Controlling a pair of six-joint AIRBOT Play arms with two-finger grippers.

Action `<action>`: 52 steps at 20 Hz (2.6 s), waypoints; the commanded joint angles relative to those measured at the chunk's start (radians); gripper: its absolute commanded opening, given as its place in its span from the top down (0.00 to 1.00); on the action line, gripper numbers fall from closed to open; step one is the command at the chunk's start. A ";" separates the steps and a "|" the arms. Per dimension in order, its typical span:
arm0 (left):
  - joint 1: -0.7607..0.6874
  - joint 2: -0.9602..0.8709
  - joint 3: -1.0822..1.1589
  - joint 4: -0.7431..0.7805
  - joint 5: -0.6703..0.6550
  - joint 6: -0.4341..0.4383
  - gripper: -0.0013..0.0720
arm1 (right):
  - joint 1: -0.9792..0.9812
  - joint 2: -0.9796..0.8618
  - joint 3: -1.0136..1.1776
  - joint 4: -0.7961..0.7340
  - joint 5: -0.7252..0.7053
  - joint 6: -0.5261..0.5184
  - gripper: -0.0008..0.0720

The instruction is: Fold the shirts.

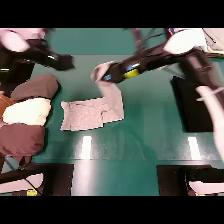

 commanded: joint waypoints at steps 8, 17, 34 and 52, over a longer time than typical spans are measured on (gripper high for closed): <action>0.211 0.221 0.000 0.045 -0.088 0.003 0.95 | 0.091 -0.275 0.146 -0.194 0.167 0.008 0.39; 0.203 0.219 -0.021 -0.061 -0.066 0.004 0.95 | -0.278 -0.067 -0.524 -0.114 -0.023 0.104 0.13; -0.116 0.200 -0.024 -0.031 -0.031 0.030 0.96 | -0.299 -0.236 -0.083 -0.115 -0.116 0.137 0.98; -0.204 0.200 -0.024 -0.036 0.035 0.019 0.95 | -1.006 0.036 -0.055 -0.261 -0.135 0.186 0.98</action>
